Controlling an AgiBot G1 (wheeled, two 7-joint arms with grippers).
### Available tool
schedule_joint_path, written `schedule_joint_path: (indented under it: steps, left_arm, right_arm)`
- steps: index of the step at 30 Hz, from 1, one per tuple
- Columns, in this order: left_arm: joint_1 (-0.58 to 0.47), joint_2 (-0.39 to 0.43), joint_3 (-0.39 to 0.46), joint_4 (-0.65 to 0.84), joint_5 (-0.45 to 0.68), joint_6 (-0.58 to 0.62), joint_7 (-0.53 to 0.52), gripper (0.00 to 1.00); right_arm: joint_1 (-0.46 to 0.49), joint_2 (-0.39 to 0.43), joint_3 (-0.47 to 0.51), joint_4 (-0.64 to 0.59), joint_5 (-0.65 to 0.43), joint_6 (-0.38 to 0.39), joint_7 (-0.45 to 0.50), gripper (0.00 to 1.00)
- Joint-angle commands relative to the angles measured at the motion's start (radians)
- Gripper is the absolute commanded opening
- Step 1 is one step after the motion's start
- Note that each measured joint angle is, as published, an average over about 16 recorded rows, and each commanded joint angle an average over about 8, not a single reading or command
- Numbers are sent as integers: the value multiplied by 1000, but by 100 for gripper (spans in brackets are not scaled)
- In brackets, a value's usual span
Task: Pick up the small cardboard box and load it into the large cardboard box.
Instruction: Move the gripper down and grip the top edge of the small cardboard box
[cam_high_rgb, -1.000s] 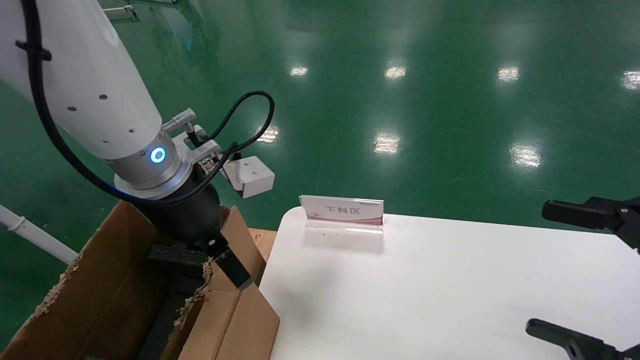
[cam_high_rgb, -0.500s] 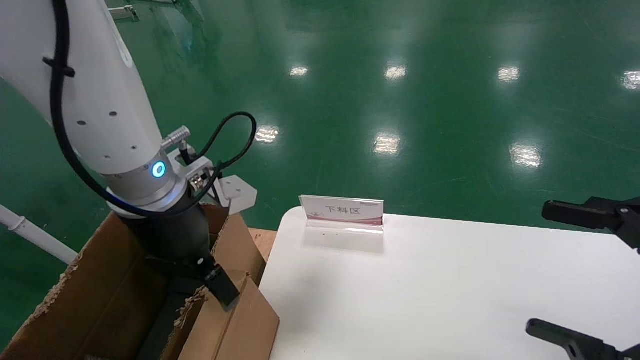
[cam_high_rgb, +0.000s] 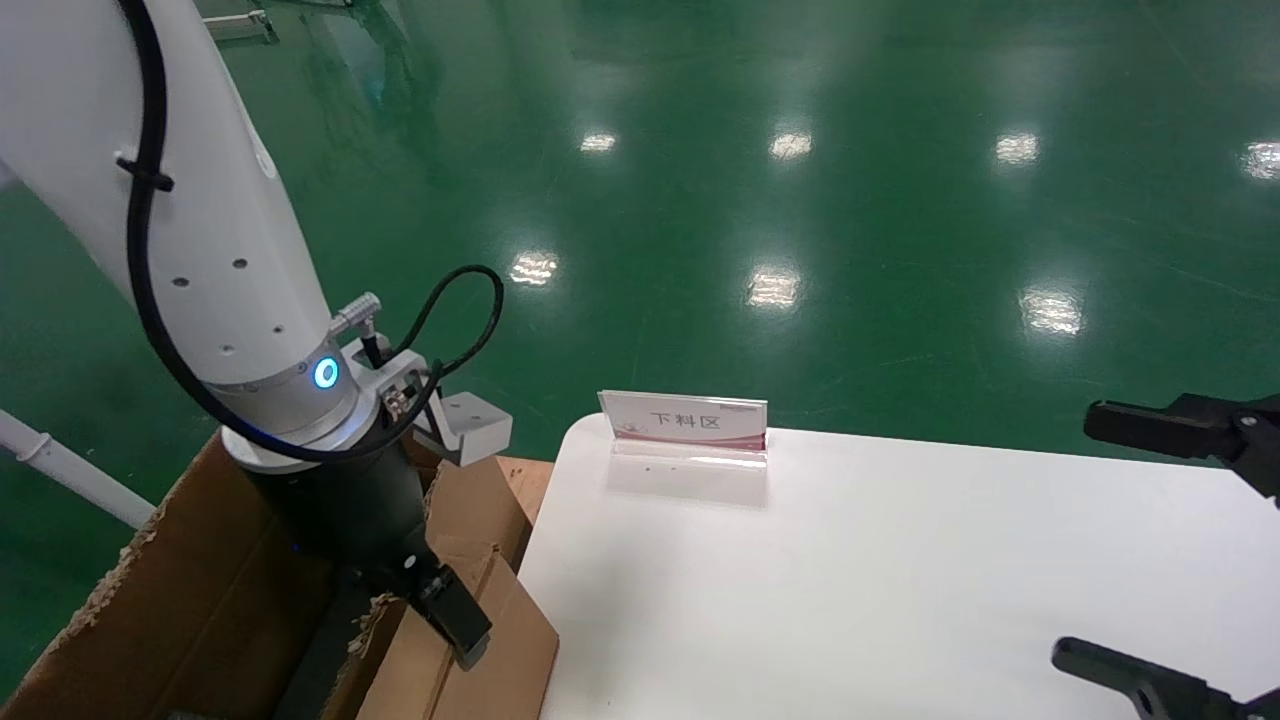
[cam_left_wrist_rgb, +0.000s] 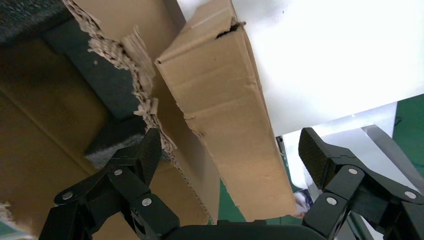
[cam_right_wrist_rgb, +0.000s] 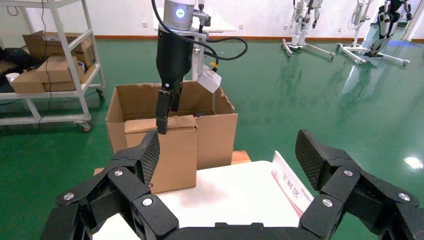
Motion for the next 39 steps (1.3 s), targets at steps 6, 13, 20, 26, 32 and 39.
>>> schedule_joint_path:
  steps: [6,13,20,26,32,39]
  left_arm:
    - [16,-7,10,3,-13,-4,4,100]
    - [37,-5,19,7,-19,-7,7,100]
    - [59,3,26,16,-22,-14,11,85]
    - [71,9,28,22,-23,-18,16,10]
    - [76,12,29,25,-24,-21,18,0]
    - [79,13,29,27,-24,-22,19,0]
  right_arm:
    - [0,0,0,0,0,0,0,100]
    - [0,0,0,0,0,0,0,100]
    - [0,0,0,0,0,0,0,100]
    - [0,0,0,0,0,0,0,100]
    - [0,0,0,0,0,0,0,27]
    - [0,0,0,0,0,0,0,0]
